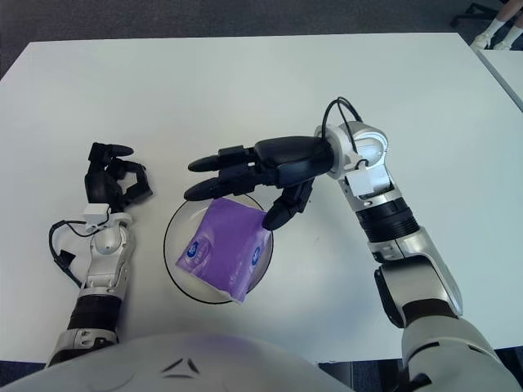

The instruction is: Put the tissue paper into the plate.

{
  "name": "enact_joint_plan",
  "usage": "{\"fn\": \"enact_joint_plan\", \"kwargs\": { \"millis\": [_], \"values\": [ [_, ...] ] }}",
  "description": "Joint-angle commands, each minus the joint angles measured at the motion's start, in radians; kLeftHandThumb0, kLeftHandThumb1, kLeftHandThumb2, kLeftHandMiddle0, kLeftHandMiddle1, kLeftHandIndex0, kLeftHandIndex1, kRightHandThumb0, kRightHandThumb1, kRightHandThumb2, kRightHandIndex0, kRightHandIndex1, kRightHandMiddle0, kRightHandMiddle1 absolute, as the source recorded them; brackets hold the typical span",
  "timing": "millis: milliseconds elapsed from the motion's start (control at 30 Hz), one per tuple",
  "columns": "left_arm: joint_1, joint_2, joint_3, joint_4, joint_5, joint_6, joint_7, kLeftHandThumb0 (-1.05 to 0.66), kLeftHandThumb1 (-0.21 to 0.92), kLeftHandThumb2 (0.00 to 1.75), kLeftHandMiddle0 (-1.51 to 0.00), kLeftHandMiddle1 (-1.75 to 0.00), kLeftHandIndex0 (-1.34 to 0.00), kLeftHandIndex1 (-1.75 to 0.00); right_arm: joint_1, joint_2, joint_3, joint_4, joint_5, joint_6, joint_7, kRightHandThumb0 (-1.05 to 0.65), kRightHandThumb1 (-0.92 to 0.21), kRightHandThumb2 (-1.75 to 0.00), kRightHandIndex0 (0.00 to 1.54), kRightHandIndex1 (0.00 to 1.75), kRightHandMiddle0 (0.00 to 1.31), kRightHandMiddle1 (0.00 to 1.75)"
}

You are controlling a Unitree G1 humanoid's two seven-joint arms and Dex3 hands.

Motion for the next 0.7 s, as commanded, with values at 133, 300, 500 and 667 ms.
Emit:
{"fn": "enact_joint_plan", "kwargs": {
  "millis": [133, 300, 500, 667],
  "values": [
    [0.187, -0.019, -0.035, 0.106, 0.042, 0.047, -0.006, -0.01, 0.36, 1.26, -0.61, -1.65, -0.37, -1.75, 0.144, -0.017, -0.113, -0.092, -0.043, 0.239, -0.231, -0.99, -0.92, -0.74, 0.0, 0.0, 0.0, 0.0],
    [0.189, -0.013, -0.043, 0.1, 0.038, 0.031, -0.019, -0.01, 0.32, 1.31, -0.63, -1.68, -0.38, -1.75, 0.17, 0.145, -0.171, 0.011, -0.002, 0.11, -0.336, -1.0, -0.92, -0.88, 0.0, 0.0, 0.0, 0.0],
    [0.197, -0.012, -0.051, 0.079, 0.045, 0.041, -0.02, -0.01, 0.3, 1.36, -0.64, -1.73, -0.39, -1.75, 0.187, 0.238, -0.191, 0.207, -0.027, 0.157, -0.418, -0.97, -0.92, -1.03, 0.0, 0.0, 0.0, 0.0],
    [0.203, -0.019, -0.056, 0.054, 0.042, 0.066, -0.018, -0.01, 0.27, 1.4, -0.66, -1.74, -0.4, -1.75, 0.213, 0.218, -0.254, 0.093, -0.038, 0.248, -0.536, -0.96, -0.92, -1.11, 0.0, 0.0, 0.0, 0.0]
  ]
}}
